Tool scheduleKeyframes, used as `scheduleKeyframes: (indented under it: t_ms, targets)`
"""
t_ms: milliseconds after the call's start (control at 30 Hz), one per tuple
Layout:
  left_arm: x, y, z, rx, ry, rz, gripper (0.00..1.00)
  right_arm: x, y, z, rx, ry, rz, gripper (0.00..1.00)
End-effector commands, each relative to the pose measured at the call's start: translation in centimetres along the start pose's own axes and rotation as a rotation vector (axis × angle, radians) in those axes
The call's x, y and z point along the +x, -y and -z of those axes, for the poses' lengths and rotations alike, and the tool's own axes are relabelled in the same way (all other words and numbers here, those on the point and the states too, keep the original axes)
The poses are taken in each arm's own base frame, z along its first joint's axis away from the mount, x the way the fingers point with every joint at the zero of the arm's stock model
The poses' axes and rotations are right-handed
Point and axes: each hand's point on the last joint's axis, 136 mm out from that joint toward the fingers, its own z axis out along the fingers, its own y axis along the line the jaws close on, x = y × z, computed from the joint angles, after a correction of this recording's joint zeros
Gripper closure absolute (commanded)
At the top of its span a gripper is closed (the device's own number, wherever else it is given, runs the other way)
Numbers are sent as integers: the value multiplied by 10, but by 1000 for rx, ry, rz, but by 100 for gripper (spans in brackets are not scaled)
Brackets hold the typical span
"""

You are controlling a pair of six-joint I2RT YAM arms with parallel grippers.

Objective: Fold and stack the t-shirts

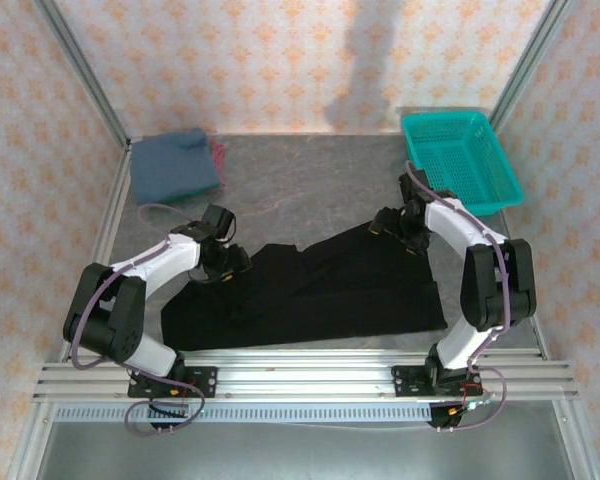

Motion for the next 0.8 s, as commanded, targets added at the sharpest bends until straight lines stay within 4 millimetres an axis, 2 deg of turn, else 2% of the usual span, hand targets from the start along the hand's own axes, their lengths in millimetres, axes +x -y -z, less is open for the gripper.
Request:
scheduleKeyframes:
  t_ms: [0, 200, 333, 633, 767]
  targets:
    - [-8, -14, -4, -61, 42, 16, 63, 0, 0, 2, -4, 10, -1, 4]
    - [-17, -11, -6, -68, 59, 8, 85, 1, 1, 4, -6, 13, -1, 4]
    - [-22, -10, 3, -82, 74, -12, 100, 1, 1, 5, -7, 16, -2, 4]
    - [-31, -24, 64, -171, 197, -80, 100, 1, 5, 7, 11, 31, 0, 4]
    - [-34, -39, 87, -201, 246, -67, 100, -7, 9, 10, 41, 68, -2, 4]
